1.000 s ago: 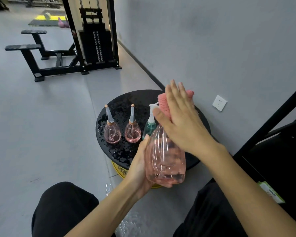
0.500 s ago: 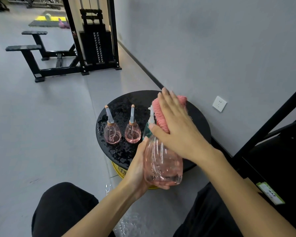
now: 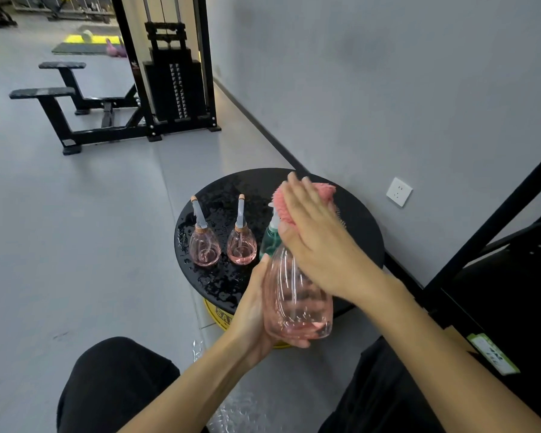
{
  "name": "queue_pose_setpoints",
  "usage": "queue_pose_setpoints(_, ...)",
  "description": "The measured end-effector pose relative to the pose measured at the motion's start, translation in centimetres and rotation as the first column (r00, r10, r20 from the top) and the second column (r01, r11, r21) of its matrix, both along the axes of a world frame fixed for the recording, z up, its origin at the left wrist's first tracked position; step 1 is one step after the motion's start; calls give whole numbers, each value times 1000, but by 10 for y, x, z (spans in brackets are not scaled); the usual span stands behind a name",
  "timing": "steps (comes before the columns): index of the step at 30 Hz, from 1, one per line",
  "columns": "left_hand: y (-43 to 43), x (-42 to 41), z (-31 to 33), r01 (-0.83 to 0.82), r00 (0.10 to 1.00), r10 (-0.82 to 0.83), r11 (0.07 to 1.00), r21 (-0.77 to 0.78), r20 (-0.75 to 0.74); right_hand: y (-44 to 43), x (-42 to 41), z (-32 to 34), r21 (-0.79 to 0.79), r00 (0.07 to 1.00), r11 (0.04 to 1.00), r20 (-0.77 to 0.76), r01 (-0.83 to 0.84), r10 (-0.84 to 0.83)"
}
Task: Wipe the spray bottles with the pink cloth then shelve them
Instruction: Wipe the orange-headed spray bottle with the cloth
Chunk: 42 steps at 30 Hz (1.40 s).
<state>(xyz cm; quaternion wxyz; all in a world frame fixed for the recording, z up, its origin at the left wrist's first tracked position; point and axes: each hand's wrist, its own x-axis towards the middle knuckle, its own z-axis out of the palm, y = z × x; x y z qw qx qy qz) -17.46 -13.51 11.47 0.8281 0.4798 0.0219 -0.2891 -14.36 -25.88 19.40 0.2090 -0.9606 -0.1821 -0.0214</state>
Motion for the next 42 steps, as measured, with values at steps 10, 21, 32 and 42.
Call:
queue_pose_setpoints(10, 0, 0, -2, -19, 999, 18, 1000, 12, 37, -8, 19, 4, 88, 1000, 996, -24, 16, -14)
queue_pose_setpoints(21, 16, 10, 1, -135, 988, 137, 991, -22, 69, -9, -40, -11, 234, 973, 958, -120, -167, 199)
queue_pose_setpoints(32, 12, 9, 3, -147, 988, 152, 982, -120, 33, 1, -41, -10, 252, 993, 967, -102, -40, 68)
queue_pose_setpoints(42, 10, 17, 13, -248, 967, 254, 961, -124, 33, 27, -73, -47, -45, 940, 998, 339, 51, -33)
